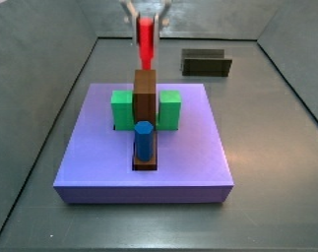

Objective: Pick up the red object. Move up. Place the red object on the fixture. Regrasp the red object. Move to above the board. Insert the red object.
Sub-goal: Insert the red object.

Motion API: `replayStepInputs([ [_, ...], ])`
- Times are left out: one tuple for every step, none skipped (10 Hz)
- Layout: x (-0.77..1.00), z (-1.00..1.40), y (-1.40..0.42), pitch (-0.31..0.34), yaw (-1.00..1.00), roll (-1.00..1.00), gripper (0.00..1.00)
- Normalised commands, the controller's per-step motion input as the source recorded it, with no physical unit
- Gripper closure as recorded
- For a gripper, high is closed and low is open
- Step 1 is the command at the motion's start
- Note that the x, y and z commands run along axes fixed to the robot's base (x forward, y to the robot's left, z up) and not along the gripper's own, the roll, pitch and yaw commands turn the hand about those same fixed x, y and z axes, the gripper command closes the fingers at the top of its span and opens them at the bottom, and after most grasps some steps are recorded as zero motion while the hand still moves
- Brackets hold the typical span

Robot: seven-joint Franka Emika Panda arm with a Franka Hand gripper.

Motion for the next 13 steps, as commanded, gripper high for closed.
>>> replayStepInputs([
  [0.01,-0.14,0.19,0.019,0.00,0.00,1.00],
  [-0.10,-0.01,0.27,0.000,0.00,-0.04,1.00],
  [-0.11,-0.07,0.24,-0.033,0.00,-0.04,1.00],
  [-0.09,-0.17,0.04,-0.060,0.00,0.00,1.00],
  [-0.01,-0.20,0.00,-0.064,0.00,0.00,1.00],
  [0.00,-0.20,-0.05,-0.051,0.00,-0.01,1.00],
  [0.12,-0.18,-0.04,-0.016,0.00,-0.02,1.00],
  [0.03,-0.20,0.00,-0.023,0.00,0.00,1.00],
  [0.05,-0.18,0.00,-0.013,0.00,0.00,1.00],
  [0.10,-0.11,-0.02,0.000,0.00,0.00,1.00],
  [0.16,-0.09,-0.08,0.000,0.00,0.00,1.00],
  [0.25,-0.07,-0.13,0.000,0.00,0.00,1.00],
  [0.17,-0.17,-0.07,0.000,0.00,0.00,1.00],
])
